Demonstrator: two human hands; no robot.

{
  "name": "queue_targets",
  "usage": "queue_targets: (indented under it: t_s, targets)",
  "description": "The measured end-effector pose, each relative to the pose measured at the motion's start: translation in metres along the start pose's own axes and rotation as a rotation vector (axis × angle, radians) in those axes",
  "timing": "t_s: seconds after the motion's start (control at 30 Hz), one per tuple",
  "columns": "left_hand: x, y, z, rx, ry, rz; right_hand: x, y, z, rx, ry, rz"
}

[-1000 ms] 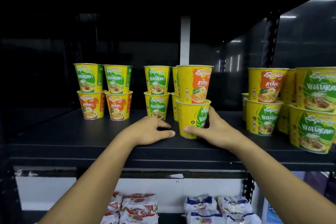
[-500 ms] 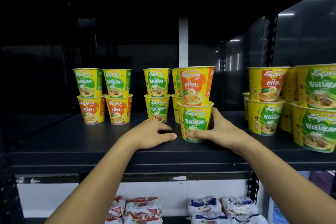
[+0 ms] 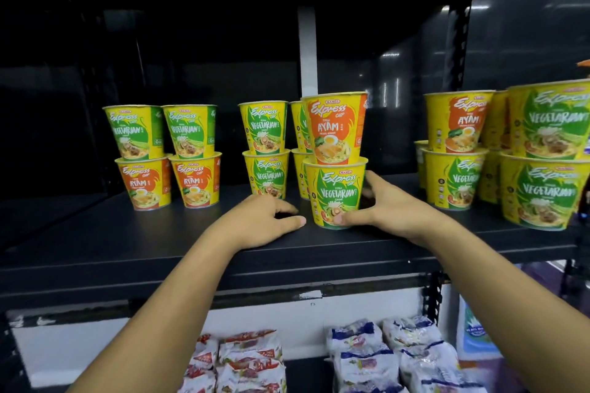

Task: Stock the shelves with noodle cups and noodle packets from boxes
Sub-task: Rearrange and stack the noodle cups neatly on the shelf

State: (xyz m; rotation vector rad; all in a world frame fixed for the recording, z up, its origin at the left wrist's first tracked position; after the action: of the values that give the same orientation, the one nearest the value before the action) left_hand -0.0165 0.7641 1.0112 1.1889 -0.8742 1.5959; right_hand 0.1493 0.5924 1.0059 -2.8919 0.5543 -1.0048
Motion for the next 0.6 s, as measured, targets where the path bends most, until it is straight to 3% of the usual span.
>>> queue_targets:
  t_s: [0.13, 0.27, 0.43, 0.5, 0.6]
  targets:
    - [0.003, 0.003, -0.004, 0.031, 0.003, 0.062, -0.004, 0.001, -0.004, -0.013, 0.002, -0.025]
    - [0.009, 0.005, -0.010, 0.063, 0.053, 0.243, -0.009, 0.005, -0.012, -0.008, 0.014, -0.019]
    - [0.024, 0.018, -0.007, -0.110, 0.445, 0.562, -0.010, 0.005, -0.013, 0.003, 0.009, -0.017]
    - [0.030, 0.019, 0.000, -0.166, 0.554, 0.583, -0.009, 0.004, -0.012, 0.008, 0.003, -0.024]
    - [0.038, 0.005, 0.021, -0.250, 0.658, 0.449, -0.008, 0.002, -0.008, 0.013, 0.015, -0.021]
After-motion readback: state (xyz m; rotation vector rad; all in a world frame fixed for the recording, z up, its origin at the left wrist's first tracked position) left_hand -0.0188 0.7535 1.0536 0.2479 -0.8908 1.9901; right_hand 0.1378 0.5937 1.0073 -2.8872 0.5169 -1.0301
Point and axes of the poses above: each hand's wrist, its own y-axis away from the middle knuckle, its own x-axis out of the back of the hand, z = x × y, the point moved 4 cm from there along -y, towards the middle knuckle, and after that the axes turned 15 degrees about -z, right-handed, at the moved point
